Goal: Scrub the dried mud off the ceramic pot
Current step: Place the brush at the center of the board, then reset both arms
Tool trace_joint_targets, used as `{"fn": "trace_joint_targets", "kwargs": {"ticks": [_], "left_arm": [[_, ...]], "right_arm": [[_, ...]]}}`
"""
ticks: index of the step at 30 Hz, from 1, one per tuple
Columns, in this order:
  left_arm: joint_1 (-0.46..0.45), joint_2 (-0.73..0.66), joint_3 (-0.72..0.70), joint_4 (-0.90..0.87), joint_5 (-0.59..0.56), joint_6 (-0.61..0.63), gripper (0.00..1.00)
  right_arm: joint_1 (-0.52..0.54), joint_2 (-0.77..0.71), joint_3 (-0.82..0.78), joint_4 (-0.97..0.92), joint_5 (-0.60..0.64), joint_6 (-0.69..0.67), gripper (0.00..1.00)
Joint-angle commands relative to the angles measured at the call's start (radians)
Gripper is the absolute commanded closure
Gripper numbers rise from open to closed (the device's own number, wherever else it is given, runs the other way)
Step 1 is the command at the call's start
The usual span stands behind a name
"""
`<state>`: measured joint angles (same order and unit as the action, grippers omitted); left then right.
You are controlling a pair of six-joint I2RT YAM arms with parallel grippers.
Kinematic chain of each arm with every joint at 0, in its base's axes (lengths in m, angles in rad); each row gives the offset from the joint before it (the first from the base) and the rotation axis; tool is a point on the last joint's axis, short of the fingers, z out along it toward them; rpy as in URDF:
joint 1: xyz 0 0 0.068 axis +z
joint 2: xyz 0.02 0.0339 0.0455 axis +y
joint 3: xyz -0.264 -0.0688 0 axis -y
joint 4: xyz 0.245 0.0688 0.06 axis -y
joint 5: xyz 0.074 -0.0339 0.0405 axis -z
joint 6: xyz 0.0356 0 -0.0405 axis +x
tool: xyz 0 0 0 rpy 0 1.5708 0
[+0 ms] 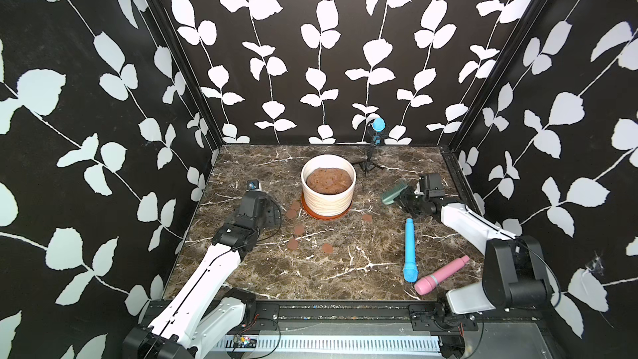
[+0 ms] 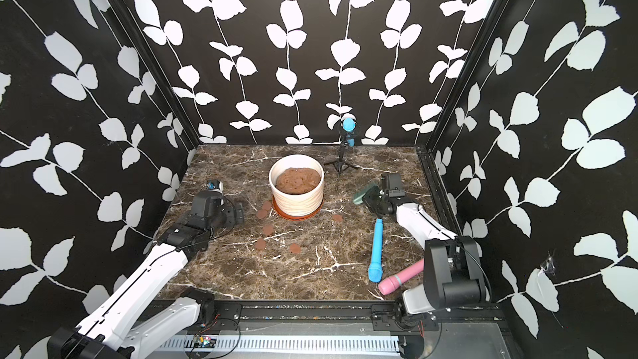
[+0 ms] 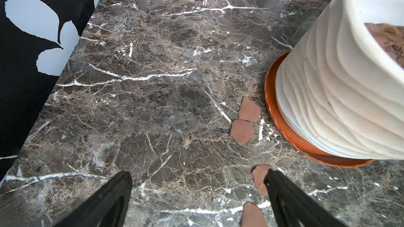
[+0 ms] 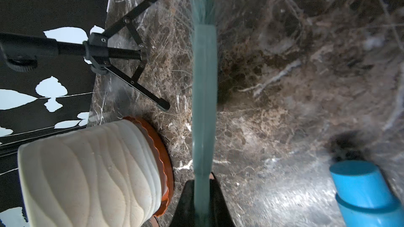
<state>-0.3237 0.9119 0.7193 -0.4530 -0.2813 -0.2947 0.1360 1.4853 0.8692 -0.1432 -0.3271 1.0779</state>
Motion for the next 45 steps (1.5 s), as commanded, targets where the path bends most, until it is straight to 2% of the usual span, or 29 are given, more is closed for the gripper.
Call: {"fn": "trace_joint_targets", "kwargs": {"ticks": [1,3,4,6,7,10,11,12,13,16,17,21,24,27,28,30,32,37,39,42,45], "left_arm": [[0.006,-0.028,-0.024,0.028,-0.01,0.027,0.01],[0.005,-0.035,-0.037,0.042,0.009,0.055,0.01],[0.006,-0.041,-0.047,0.058,0.039,0.094,0.01],[0.006,-0.058,-0.054,0.083,0.13,0.223,0.02],[0.006,-0.065,-0.052,0.086,0.16,0.273,0.02],[0.006,-0.083,-0.058,0.082,0.1,0.271,0.02],[0.006,-0.087,-0.056,0.087,0.08,0.261,0.02],[0.006,-0.089,-0.053,0.093,0.071,0.252,0.02],[0.006,-0.089,-0.052,0.107,0.083,0.275,0.02],[0.006,-0.077,-0.028,0.112,0.269,0.487,0.01],[0.006,-0.075,-0.025,0.115,0.285,0.504,0.01],[0.006,-0.081,-0.153,0.412,0.126,0.394,0.01],[0.005,-0.058,-0.242,0.602,0.101,0.444,0.01],[0.016,0.026,-0.281,0.722,-0.041,0.438,0.02],[0.03,0.058,-0.285,0.743,-0.049,0.428,0.02],[0.062,0.121,-0.292,0.773,-0.012,0.433,0.02],[0.077,0.19,-0.322,0.875,-0.012,0.453,0.01],[0.087,0.401,-0.429,1.306,-0.151,0.477,0.02],[0.094,0.438,-0.411,1.325,-0.107,0.515,0.02],[0.137,0.497,-0.391,1.366,0.013,0.502,0.02],[0.169,0.584,-0.383,1.449,0.096,0.508,0.01]], "right_arm": [[-0.02,0.057,0.016,0.093,0.032,0.066,0.99],[-0.033,0.101,0.035,0.116,0.025,0.069,0.86],[-0.038,0.13,0.046,0.128,0.008,0.061,0.75],[-0.06,0.162,0.062,0.158,-0.04,0.031,0.56],[-0.073,0.16,0.075,0.144,-0.053,0.006,0.49],[-0.128,0.127,0.134,-0.006,-0.042,-0.122,0.37],[-0.141,0.123,0.166,-0.081,-0.025,-0.181,0.29],[-0.15,0.096,0.197,-0.168,0.005,-0.236,0.13],[-0.156,0.076,0.225,-0.247,0.049,-0.282,0.02],[-0.157,-0.011,0.252,-0.388,0.205,-0.372,0.0],[-0.156,-0.055,0.235,-0.385,0.252,-0.388,0.0],[-0.153,-0.273,0.092,-0.287,0.459,-0.458,0.0],[-0.149,-0.373,0.004,-0.232,0.582,-0.52,0.0],[-0.138,-0.432,-0.103,-0.131,0.679,-0.648,0.0],[-0.128,-0.435,-0.145,-0.077,0.695,-0.711,0.0],[-0.118,-0.426,-0.223,0.041,0.683,-0.807,0.0],[-0.116,-0.399,-0.281,0.136,0.632,-0.882,0.0],[-0.115,-0.278,-0.374,0.386,0.676,-0.881,0.0],[-0.113,-0.233,-0.413,0.542,0.625,-0.913,0.0],[-0.112,-0.141,-0.444,0.739,0.513,-0.99,0.0],[-0.107,-0.068,-0.415,0.799,0.472,-1.066,0.0]]}}
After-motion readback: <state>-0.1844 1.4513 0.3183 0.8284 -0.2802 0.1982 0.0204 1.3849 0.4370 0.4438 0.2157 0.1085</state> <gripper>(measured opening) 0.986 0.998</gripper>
